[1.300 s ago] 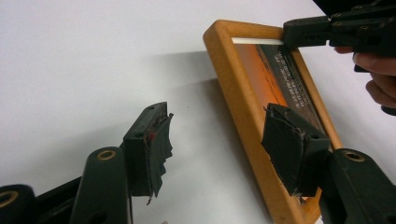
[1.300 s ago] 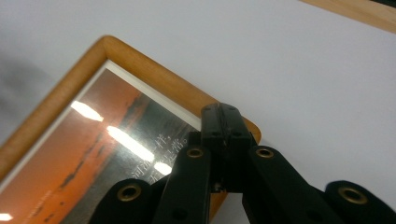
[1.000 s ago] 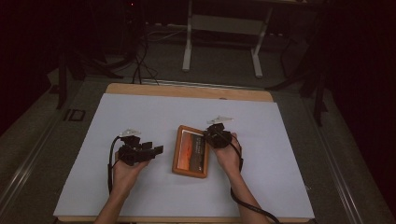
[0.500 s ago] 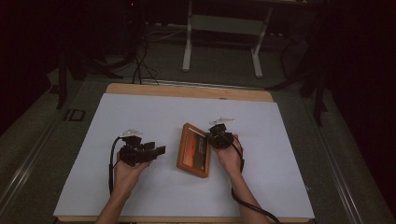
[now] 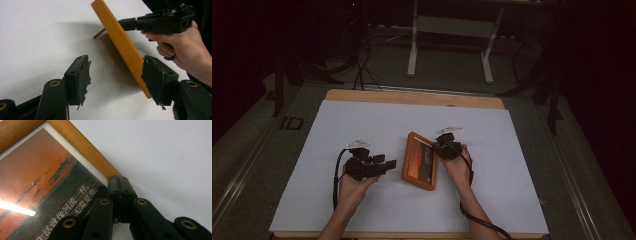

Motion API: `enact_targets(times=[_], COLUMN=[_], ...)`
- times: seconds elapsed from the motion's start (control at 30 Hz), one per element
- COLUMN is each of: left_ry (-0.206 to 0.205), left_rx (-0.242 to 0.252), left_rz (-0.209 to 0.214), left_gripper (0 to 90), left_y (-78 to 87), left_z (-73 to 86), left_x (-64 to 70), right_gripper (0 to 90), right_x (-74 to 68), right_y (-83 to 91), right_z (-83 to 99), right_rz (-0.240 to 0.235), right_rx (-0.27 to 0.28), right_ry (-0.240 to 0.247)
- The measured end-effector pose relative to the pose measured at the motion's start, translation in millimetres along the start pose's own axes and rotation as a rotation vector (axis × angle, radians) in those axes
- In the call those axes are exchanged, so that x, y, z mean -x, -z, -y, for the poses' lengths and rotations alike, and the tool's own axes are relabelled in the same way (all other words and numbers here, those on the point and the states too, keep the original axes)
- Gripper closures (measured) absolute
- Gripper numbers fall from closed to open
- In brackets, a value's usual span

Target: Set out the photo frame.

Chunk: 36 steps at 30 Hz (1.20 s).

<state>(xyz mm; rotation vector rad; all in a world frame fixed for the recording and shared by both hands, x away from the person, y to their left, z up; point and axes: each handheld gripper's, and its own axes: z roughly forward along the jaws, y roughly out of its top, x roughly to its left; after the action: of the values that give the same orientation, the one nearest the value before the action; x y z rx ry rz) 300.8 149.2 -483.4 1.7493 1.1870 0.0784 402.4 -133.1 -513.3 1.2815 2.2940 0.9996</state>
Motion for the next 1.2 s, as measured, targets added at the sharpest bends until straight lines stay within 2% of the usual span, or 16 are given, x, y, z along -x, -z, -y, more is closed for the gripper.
enact_targets(times=[0.5, 0.7, 0.87, 0.97, 1.03, 1.2], left_ry=[-0.016, -0.021, -0.01, -0.011, -0.023, -0.02], left_rx=[-0.034, -0.058, -0.074, -0.077, -0.097, -0.109], left_rz=[0.051, 0.046, 0.064, 0.065, 0.072, 0.067], left_gripper=[36.2, 31.4, 27.0, 26.5, 26.7, 31.9], left_y=[-12.6, -23.4, -33.9, -36.0, -43.6, -51.7], left_z=[4.0, 7.9, 11.6, 12.2, 14.7, 18.3], left_x=[20.4, 26.7, 31.5, 32.5, 34.6, 35.4], right_gripper=[89.9, 89.9, 89.9, 89.9, 89.9, 89.9], right_x=[0.7, 0.7, 1.0, 1.1, 1.3, 1.4], right_y=[-0.1, -0.1, -0.2, -0.2, -0.3, -0.3], right_z=[0.5, 0.3, 0.2, 0.3, 0.3, 0.6], right_rz=[-0.004, -0.004, -0.006, -0.006, -0.007, -0.007], right_rx=[0.005, 0.004, 0.004, 0.004, 0.006, 0.008], right_ry=[0.0, -0.001, 0.0, 0.0, 0.0, -0.003])
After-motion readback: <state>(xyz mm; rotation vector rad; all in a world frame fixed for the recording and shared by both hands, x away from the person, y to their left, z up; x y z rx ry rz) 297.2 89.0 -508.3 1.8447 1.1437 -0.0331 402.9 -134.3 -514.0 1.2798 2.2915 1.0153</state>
